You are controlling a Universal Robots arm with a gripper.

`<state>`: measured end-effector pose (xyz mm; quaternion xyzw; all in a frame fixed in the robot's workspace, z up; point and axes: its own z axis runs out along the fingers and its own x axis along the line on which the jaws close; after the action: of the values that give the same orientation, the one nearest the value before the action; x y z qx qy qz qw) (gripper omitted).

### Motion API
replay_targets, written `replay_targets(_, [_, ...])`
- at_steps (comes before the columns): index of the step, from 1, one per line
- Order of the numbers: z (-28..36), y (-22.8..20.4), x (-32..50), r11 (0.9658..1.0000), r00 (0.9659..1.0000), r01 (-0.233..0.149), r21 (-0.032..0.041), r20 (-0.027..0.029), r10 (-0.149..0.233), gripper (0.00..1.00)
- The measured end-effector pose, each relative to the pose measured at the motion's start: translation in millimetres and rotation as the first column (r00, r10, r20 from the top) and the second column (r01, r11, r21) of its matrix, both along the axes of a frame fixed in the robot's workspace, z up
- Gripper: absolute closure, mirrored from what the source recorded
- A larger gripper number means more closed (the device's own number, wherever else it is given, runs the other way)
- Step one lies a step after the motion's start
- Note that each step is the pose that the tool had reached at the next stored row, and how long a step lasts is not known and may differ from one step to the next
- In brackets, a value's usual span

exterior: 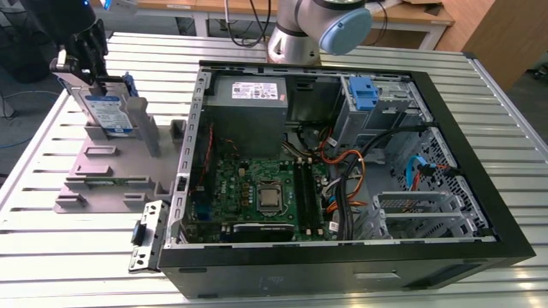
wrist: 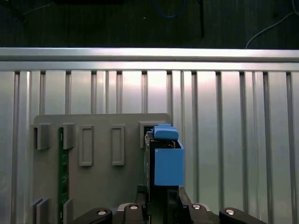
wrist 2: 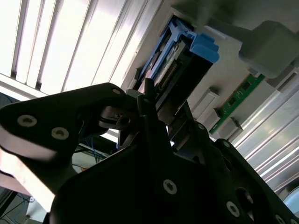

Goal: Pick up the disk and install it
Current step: 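Pick up the disk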

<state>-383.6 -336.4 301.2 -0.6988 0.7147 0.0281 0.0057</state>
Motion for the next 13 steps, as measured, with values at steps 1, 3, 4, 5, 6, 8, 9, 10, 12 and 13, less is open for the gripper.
replay_targets(1, [0.0,-0.1,0.0,1.0,1.0,0.0,-0.0008,-0.0001,0.0,0.65])
replay_targets(3, [0.0,-0.2,0.0,1.0,1.0,0.0,-0.002,-0.0002,0.0,0.65])
replay_targets(4, [-0.1,-0.2,0.0,1.0,1.0,0.0,-0.002,-0.0001,0.0,0.65])
replay_targets(5, [-0.1,-0.2,0.0,1.0,1.0,0.0,-0.0021,0.0,0.0,0.65])
replay_targets(6, [-0.1,-0.2,-0.1,1.0,1.0,0.0,-0.0022,-0.0001,0.0,0.65])
replay_targets(8, [-0.1,-0.2,-0.1,1.0,1.0,0.0,-0.0022,-0.0001,0.0,0.65])
replay_targets(9, [-0.1,-0.2,-0.1,1.0,1.0,0.0,-0.0022,0.0,0.0,0.65])
replay_targets(10, [-0.1,-0.2,-0.1,1.0,1.0,0.0,-0.0022,0.0,0.0,0.65])
replay_targets(12, [-0.1,-0.2,0.0,1.0,1.0,0.0,-0.0022,0.0,0.0,0.65])
replay_targets(13, [-0.1,-0.2,0.0,1.0,1.0,0.0,-0.0022,0.0,0.0,0.65])
